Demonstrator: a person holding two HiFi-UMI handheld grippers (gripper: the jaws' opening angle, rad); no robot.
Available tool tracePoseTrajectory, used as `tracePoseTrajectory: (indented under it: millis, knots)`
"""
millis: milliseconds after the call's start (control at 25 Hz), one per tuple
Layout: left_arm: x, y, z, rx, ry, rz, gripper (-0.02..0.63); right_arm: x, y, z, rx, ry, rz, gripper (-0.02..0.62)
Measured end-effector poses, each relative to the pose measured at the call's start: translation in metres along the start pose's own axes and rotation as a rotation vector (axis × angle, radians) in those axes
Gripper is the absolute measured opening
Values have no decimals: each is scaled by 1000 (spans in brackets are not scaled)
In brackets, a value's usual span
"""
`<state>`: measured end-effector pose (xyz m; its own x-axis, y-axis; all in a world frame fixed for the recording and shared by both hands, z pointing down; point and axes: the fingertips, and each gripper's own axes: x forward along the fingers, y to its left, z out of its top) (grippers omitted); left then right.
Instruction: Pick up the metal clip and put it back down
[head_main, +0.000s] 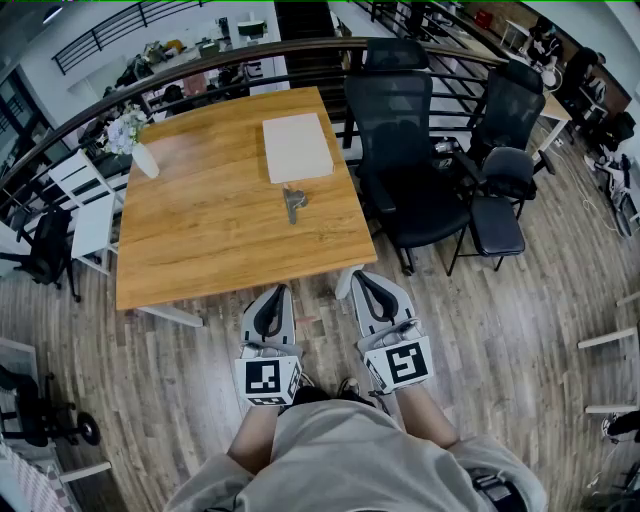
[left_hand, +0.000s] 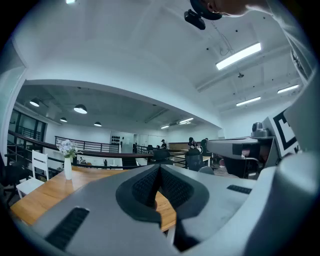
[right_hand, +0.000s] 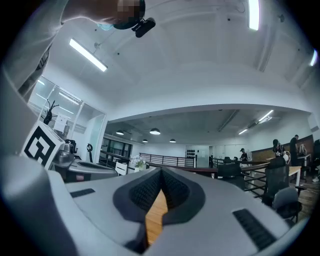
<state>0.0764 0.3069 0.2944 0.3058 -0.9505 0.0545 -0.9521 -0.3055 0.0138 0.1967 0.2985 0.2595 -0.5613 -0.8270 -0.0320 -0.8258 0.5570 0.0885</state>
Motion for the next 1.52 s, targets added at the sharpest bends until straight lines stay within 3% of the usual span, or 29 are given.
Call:
tracePoseTrajectory:
  millis: [280,520,800,1040,1320,1520]
  knots:
    - [-11,33,-2,-8,-3,9,24,14,7,-8,7,21,-34,26]
    - [-22,50,-12,-13,14,-36,23,29,33,-19,31,38,-14,26]
    - [-12,65,-40,-50,87,-66,23,49,48,-44,44,103,-1,26]
    - [27,71,-52,-51,128,-92,23,82,22,-59,60,111,18,26]
    - [102,90,-47,20,175,-127,23,150,-24,-73,94,117,63,26]
    - [156,95,-66,86,240,-169,25,186,-55,-89,115,134,103,26]
